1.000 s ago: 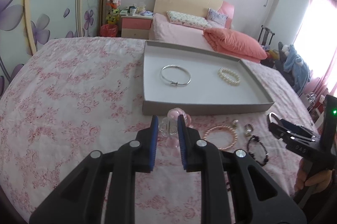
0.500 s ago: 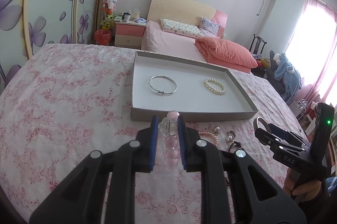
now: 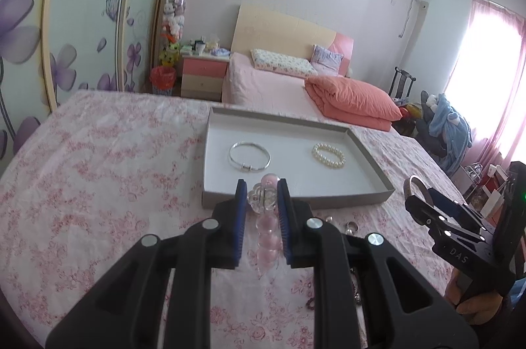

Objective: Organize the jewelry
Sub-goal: 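Lift the pink bead bracelet with the left tool while the right tool grasps the silver cuff, then lower the pink bracelet and silver cuff into the tray and open both tools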

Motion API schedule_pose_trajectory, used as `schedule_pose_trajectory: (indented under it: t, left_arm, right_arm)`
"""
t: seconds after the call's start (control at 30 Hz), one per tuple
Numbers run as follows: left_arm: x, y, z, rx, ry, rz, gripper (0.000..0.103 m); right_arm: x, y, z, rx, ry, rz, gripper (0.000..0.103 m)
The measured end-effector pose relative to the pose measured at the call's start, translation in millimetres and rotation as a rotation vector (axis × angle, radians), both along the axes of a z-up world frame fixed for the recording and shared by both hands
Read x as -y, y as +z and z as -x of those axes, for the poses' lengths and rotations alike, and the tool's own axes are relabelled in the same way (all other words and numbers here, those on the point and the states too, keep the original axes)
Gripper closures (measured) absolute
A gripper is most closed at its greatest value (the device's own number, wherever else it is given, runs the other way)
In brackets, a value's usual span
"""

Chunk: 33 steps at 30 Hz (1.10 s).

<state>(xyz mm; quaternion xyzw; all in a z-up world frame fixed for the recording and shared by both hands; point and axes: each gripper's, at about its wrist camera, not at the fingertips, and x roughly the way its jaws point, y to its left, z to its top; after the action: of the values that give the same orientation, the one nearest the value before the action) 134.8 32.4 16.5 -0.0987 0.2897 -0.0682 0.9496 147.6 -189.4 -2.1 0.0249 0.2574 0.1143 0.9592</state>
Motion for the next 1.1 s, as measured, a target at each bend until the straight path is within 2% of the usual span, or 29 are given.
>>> schedule_pose_trajectory:
  t: [0.27, 0.43, 0.7, 1.1]
  left_arm:
    - [13, 17, -2, 0.055, 0.000, -0.034, 0.084]
    - [16, 26, -8, 0.080, 0.005, -0.040, 0.084]
    - [19, 37, -31, 0.084, 0.014, -0.033, 0.084]
    - [24, 32, -72, 0.062, 0.041, -0.062, 0.084]
  right_arm:
    - [-1, 20, 4, 0.109, -0.009, 0.008, 0.035]
    - [1, 28, 1, 0.145, -0.023, 0.001, 0.035]
    - [-1, 33, -13, 0.165, -0.025, 0.016, 0.035]
    - [-8, 35, -49, 0.172, -0.019, 0.031, 0.035]
